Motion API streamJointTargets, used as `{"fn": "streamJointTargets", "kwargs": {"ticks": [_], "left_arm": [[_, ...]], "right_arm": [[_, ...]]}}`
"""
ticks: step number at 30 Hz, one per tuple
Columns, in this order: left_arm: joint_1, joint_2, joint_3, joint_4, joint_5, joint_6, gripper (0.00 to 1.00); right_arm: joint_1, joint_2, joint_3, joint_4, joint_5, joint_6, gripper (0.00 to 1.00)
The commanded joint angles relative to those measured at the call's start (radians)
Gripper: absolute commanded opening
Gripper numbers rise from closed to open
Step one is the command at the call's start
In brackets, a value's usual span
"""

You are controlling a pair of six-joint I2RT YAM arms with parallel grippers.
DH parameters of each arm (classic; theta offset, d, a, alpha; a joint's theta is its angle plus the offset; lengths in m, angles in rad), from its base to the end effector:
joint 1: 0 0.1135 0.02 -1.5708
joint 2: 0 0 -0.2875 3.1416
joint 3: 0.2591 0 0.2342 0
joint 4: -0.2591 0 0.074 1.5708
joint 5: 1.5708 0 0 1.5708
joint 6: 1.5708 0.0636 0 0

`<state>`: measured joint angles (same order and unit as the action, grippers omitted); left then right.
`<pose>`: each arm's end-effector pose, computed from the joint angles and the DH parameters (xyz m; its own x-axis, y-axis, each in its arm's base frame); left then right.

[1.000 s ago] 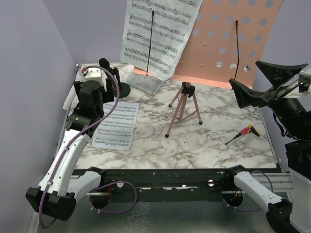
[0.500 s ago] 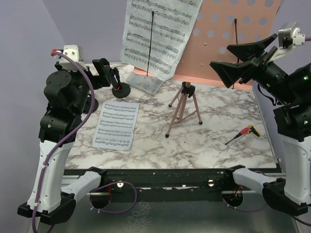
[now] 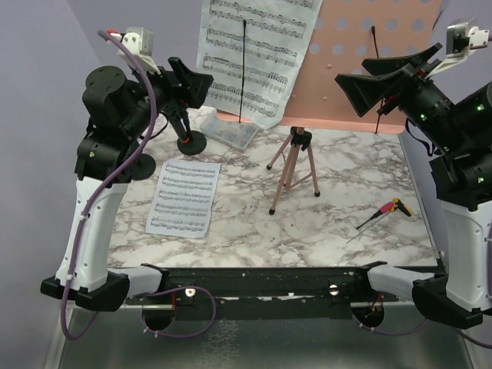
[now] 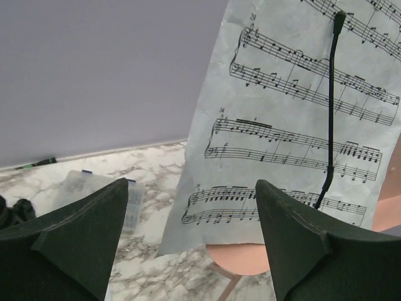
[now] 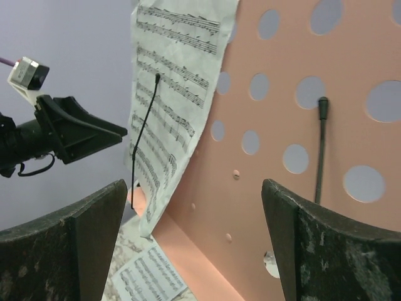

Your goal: Pack up the instrument practice props

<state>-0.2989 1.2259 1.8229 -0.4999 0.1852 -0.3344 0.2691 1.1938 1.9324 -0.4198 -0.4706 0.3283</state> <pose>0.1993 -0.0737 0.5742 -0.0650 -0.3175 -0.9460 0.4693 0.8269 -0.3098 0.1516 0.0717 0.6186 0.0758 0.3190 -0.9447 -0.7146 0.6781 0.1717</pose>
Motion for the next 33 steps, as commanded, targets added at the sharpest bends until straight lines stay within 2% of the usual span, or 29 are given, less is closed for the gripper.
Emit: {"fn": "streamJointTargets", "kwargs": {"ticks": [1,5,11,19,23,27,33], "left_arm": [[-0.012,0.042,0.062,0.069,0.16,-0.102,0.82],[-0.025,0.076,0.094,0.108,0.201,-0.139,0.81],[-0.082,0.113,0.159,0.132,0.199,-0.153,0.79],[-0.206,0.168,0.213,0.133,0.064,-0.104,0.76],[-0.254,0.191,0.223,0.132,-0.037,-0.081,0.74],[-0.274,0.198,0.221,0.132,-0.115,-0.064,0.72],[-0.284,0.203,0.221,0.133,-0.126,-0.056,0.72]], "right_arm": [[-0.001,-0.057,-0.016,-0.047,0.187,-0.025,0.92],[-0.001,-0.109,-0.044,-0.009,0.223,-0.047,0.93],[0.0,-0.094,-0.052,0.054,0.067,0.029,0.88],[0.008,-0.007,-0.03,0.094,0.01,0.155,0.77],[0.101,0.034,-0.008,0.085,0.093,0.145,0.75],[0.295,0.086,0.045,0.021,0.314,0.06,0.75],[0.408,0.077,-0.012,0.058,0.548,0.042,0.72]]}}
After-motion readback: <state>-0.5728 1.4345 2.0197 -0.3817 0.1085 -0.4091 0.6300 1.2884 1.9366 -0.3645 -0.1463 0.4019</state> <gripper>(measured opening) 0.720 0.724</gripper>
